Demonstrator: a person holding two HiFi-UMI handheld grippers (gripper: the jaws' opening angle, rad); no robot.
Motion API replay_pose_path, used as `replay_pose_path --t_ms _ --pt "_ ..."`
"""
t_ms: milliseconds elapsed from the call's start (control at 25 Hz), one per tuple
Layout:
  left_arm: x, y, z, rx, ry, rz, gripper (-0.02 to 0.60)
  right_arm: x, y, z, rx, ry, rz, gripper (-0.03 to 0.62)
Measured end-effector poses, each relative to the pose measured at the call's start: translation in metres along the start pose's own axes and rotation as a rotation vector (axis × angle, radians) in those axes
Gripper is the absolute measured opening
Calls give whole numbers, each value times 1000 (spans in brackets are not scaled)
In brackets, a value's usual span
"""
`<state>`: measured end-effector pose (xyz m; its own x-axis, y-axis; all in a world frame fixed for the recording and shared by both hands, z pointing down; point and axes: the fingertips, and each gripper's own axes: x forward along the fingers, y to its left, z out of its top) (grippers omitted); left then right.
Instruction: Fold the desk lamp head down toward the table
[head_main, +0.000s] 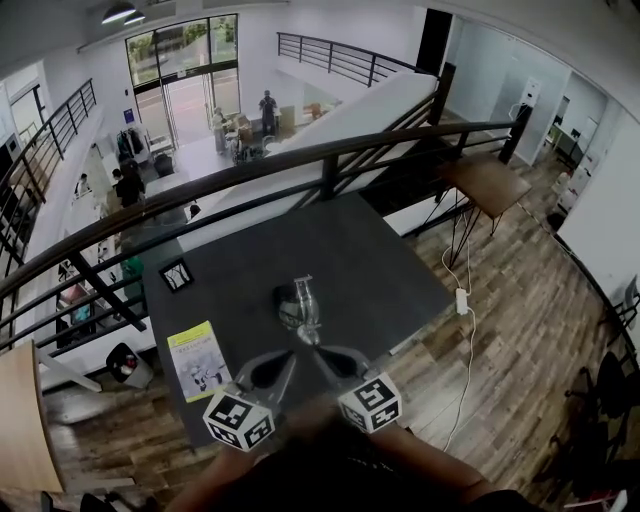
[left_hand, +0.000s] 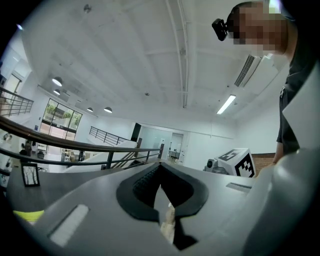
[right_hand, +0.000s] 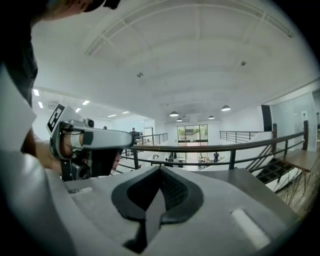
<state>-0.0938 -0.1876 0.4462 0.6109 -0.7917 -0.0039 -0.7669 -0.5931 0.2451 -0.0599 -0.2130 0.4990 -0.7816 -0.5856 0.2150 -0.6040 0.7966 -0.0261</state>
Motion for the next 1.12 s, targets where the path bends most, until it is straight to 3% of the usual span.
replay_pose_path --t_ms 200,440,760,1120 --pt "-4 -30 3 9 -23 -4 2 -29 11 12 -21 -33 26 3" --pt "-3 -77 1 30 -64 47 2 -77 15 24 -63 -80 94 3" --pt "0 -161 -48 -9 -82 138 2 -171 24 -12 -83 -67 190 3" --pt "-24 -239 -65 18 -79 220 2 -250 38 -35 -20 -79 266 2"
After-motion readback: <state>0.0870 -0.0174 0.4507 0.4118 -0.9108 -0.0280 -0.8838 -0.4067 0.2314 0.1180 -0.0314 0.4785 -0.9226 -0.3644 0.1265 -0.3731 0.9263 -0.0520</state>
